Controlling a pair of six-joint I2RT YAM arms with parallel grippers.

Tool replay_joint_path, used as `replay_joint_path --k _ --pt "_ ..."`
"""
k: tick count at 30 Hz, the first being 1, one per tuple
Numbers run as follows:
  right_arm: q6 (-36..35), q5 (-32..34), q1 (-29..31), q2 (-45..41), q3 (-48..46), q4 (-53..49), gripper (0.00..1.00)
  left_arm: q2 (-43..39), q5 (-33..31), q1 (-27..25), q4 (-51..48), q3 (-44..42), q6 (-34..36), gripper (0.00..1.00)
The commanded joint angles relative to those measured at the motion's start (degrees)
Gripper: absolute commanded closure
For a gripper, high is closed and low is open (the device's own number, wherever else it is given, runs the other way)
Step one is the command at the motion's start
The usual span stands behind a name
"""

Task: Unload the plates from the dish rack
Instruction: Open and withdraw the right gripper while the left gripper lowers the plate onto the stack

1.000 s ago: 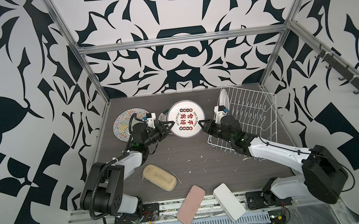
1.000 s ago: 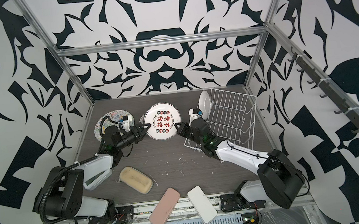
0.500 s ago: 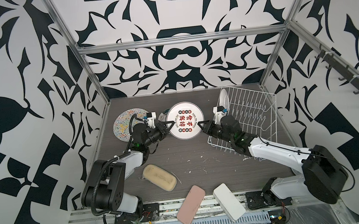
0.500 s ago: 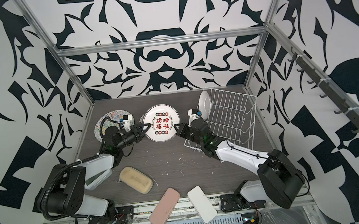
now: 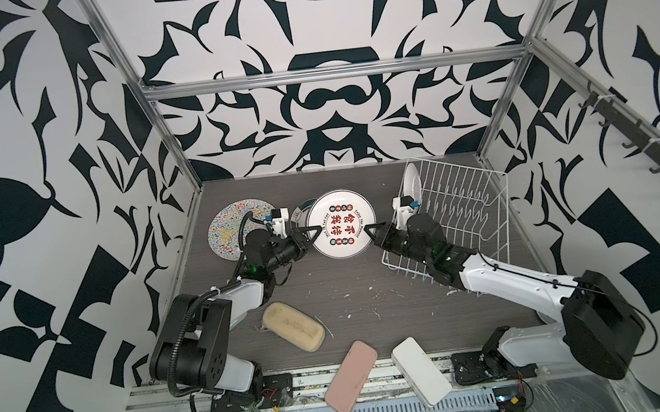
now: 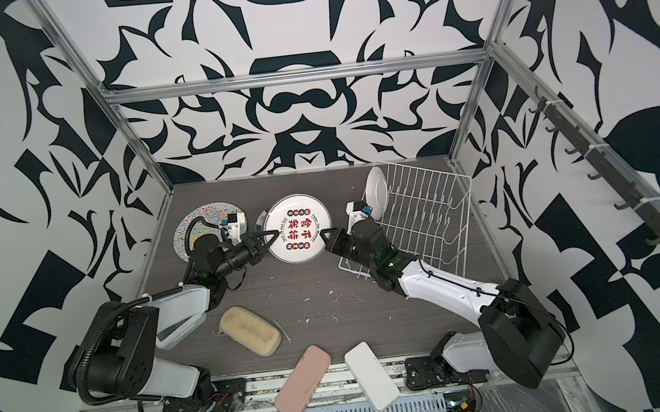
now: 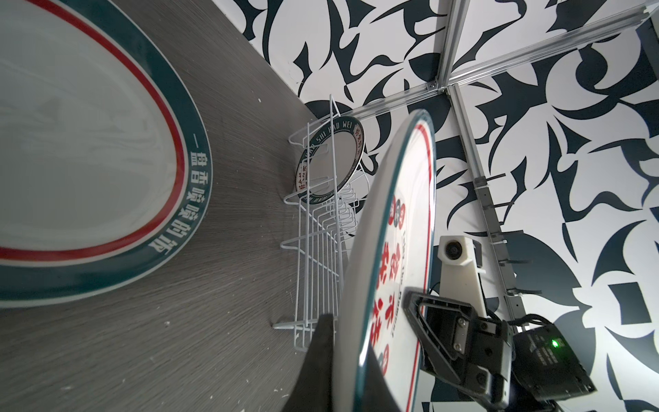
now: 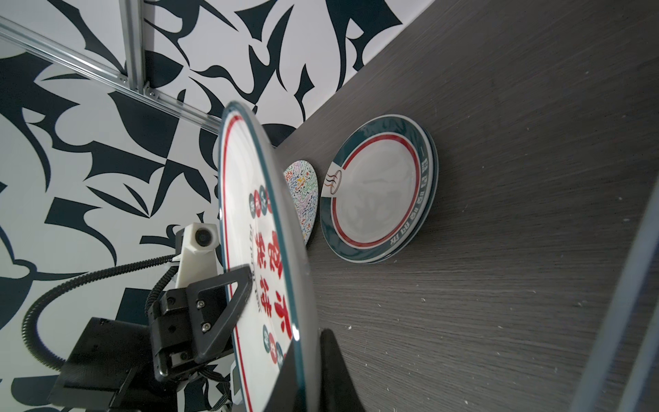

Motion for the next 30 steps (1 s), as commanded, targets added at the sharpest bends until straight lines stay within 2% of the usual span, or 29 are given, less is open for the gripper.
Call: replay_joint_path --k 1,5,9,14,23,30 --pt "-0.8 2.5 0.2 -3.1 0.2 3.8 0.82 -0.6 -0.6 1.0 -0.3 0.4 -0.7 0.99" --pt "-0.8 4.3 0.2 -3.7 1.1 0.2 0.73 -0.1 -0.1 2.1 -1.3 1.6 -1.3 0.99" --pt "-2.1 4.8 0.0 -3.5 3.1 -3.1 0.69 0.9 0.8 4.3 -3.8 4.0 -1.1 0.99" --pt "-4.1 4.0 -1.3 -2.3 6.6 -7.5 0.69 4.3 3.7 7.6 -5.1 8.4 -1.7 0.99" --pt "-4.6 2.3 -4.0 0.7 10.6 -11.3 0.68 11.4 5.4 11.3 -12.1 16.6 2.0 1.0" --pt "-8.4 -0.3 -4.3 4.7 14.0 -15.2 0.68 15.9 5.0 12.2 -20.7 22.7 7.4 1.0"
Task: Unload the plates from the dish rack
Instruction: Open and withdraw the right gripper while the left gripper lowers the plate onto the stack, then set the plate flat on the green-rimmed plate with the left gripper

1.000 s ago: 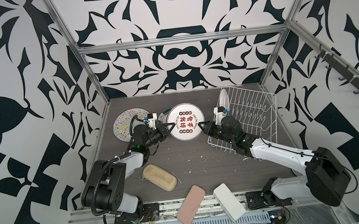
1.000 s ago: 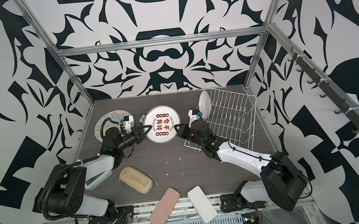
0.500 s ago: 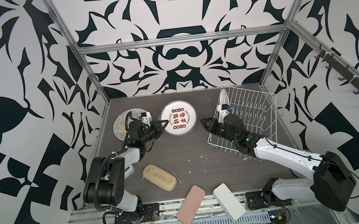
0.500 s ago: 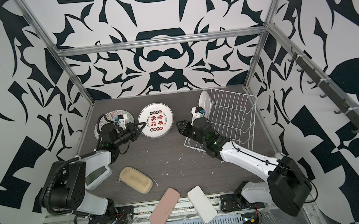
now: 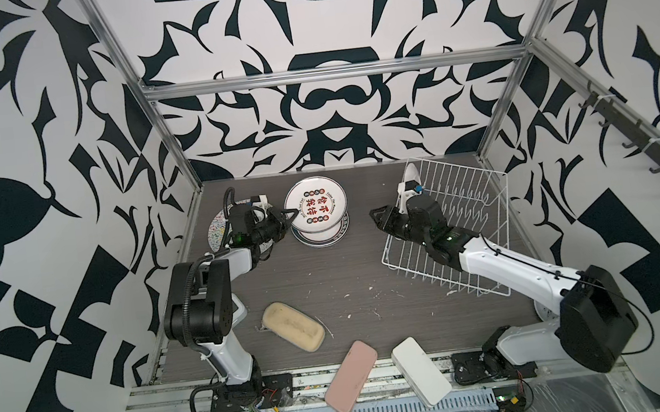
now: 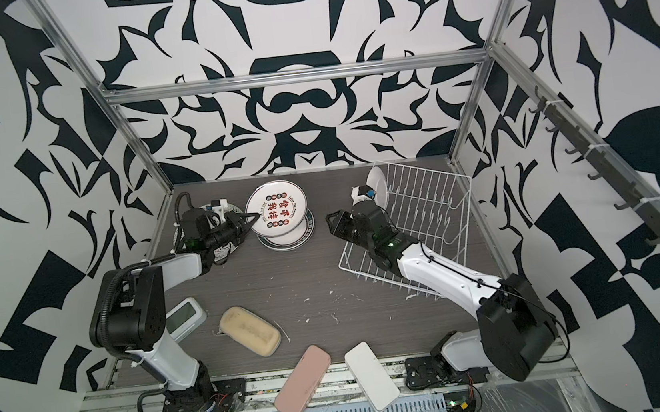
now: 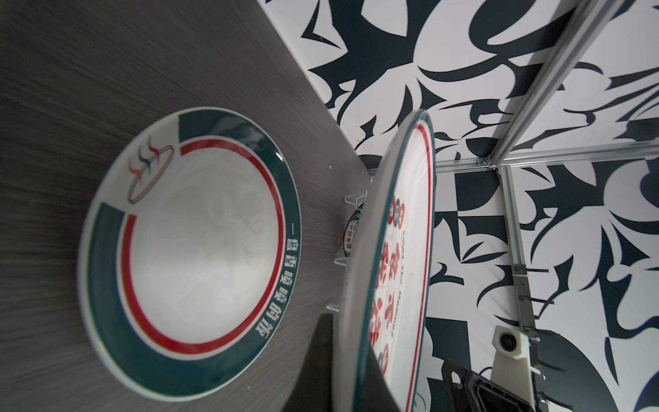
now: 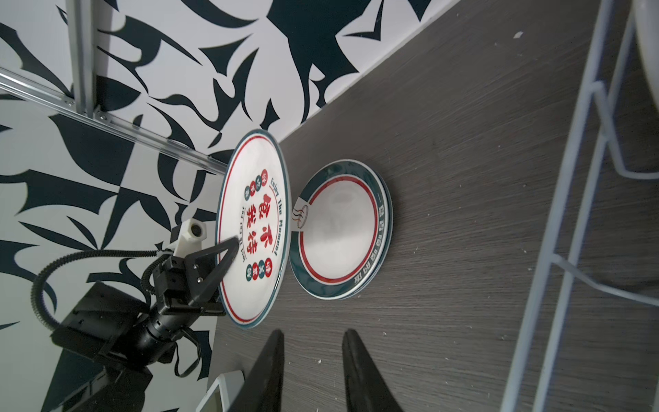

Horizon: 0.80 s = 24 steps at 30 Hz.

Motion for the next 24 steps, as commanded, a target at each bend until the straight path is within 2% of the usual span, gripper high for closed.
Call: replay_joint_path --k 1,10,24 --pt "-3.2 -2.0 0.0 0.5 3.0 -1.6 0.68 1.4 1.2 0.3 -4.0 4.0 4.1 1.0" --pt "-5.6 -1.5 0.0 1.9 3.8 -4.6 0.67 7.4 -0.1 0.3 -12.0 11.1 9.9 1.0" --pt "-6.4 -1.2 -0.1 2.6 3.7 -5.6 0.63 11.8 -1.5 0.3 -15.7 13.5 12.5 1.0"
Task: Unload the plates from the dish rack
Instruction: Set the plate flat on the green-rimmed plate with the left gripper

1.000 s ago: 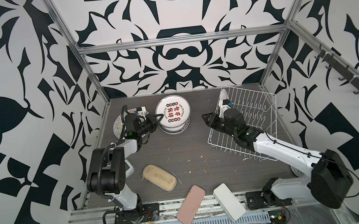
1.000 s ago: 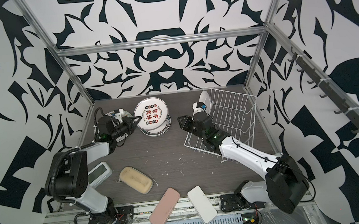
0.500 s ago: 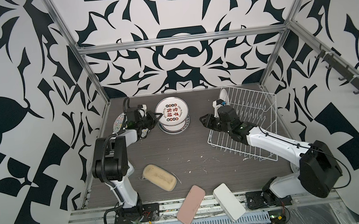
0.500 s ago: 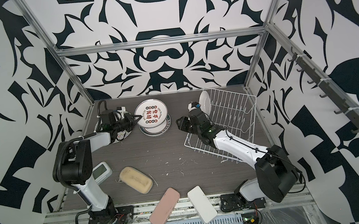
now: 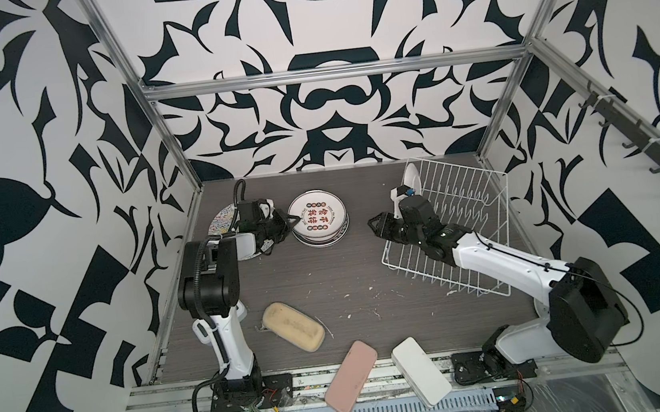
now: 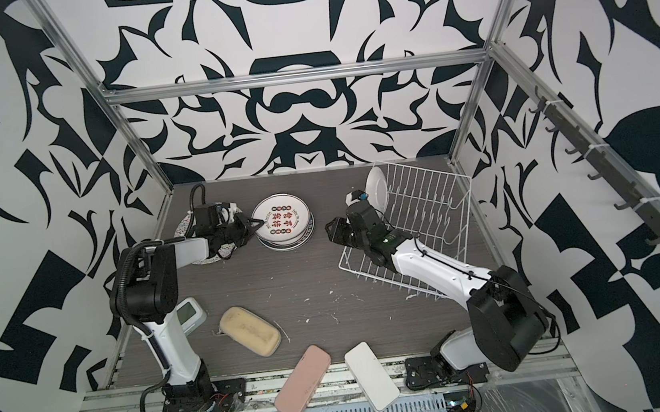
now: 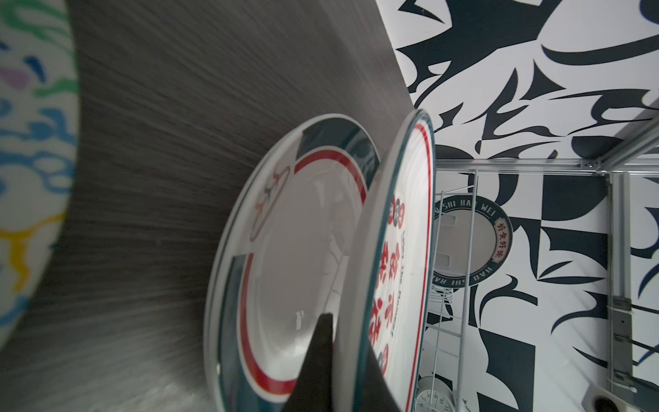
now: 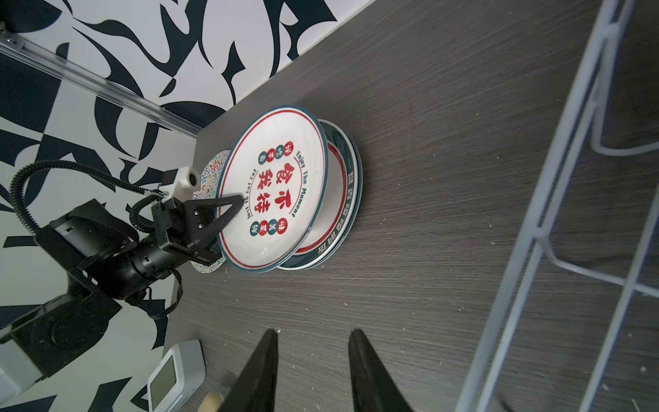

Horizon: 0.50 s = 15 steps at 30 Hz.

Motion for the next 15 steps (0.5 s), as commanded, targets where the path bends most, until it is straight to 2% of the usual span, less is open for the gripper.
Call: replay_joint_path --k 1,15 --pt "-1.4 0.2 0.0 0.0 2.3 0.9 0.63 0.3 0.7 0.2 -0.4 3.0 1.9 1.0" --pt "-2.1 0.8 0.0 -1.1 2.5 -0.2 0.62 -0.8 -2.7 0.2 -8.5 4.7 7.0 1.0"
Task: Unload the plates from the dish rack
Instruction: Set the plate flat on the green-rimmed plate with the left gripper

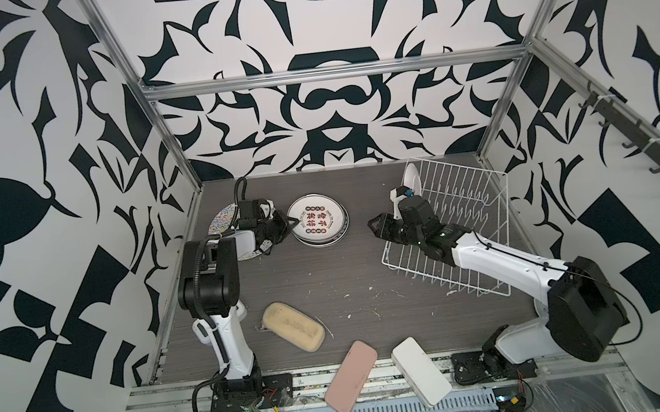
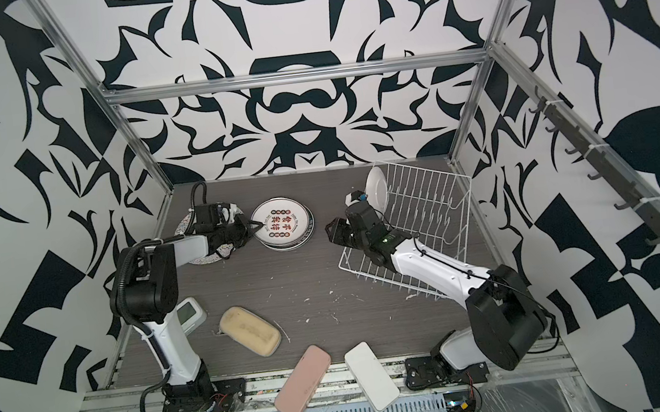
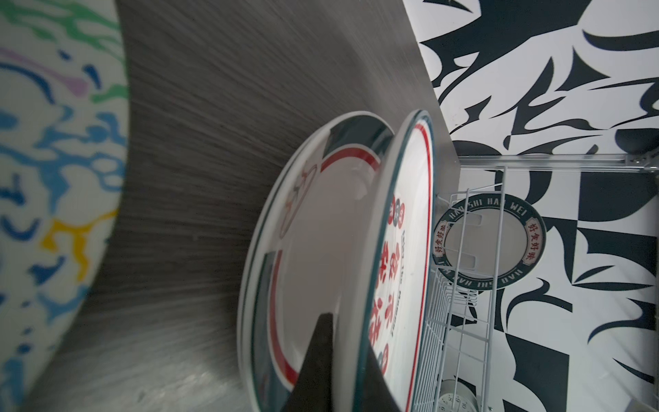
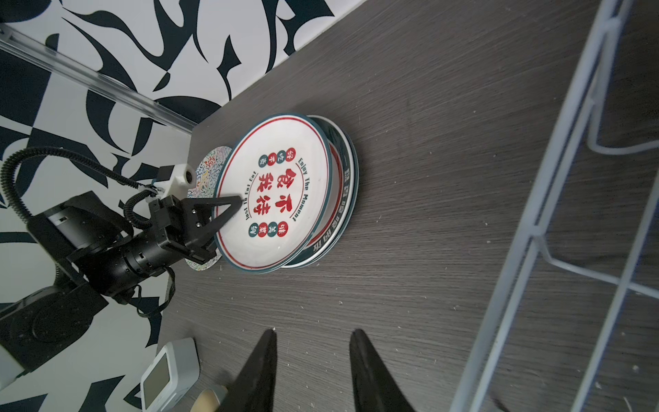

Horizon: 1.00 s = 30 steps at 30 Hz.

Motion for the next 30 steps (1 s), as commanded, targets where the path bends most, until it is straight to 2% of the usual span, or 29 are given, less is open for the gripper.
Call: replay_joint_path --k 1,30 --pt "-1.6 1.0 0.0 -1.6 2.5 0.0 0.62 -0.8 -0.3 0.2 -2.2 3.1 2.2 1.0" --pt "-3.2 2.6 -0.1 -1.7 1.5 -1.6 0.6 1.0 -2.2 -0.4 -10.1 7.6 4.8 0.95"
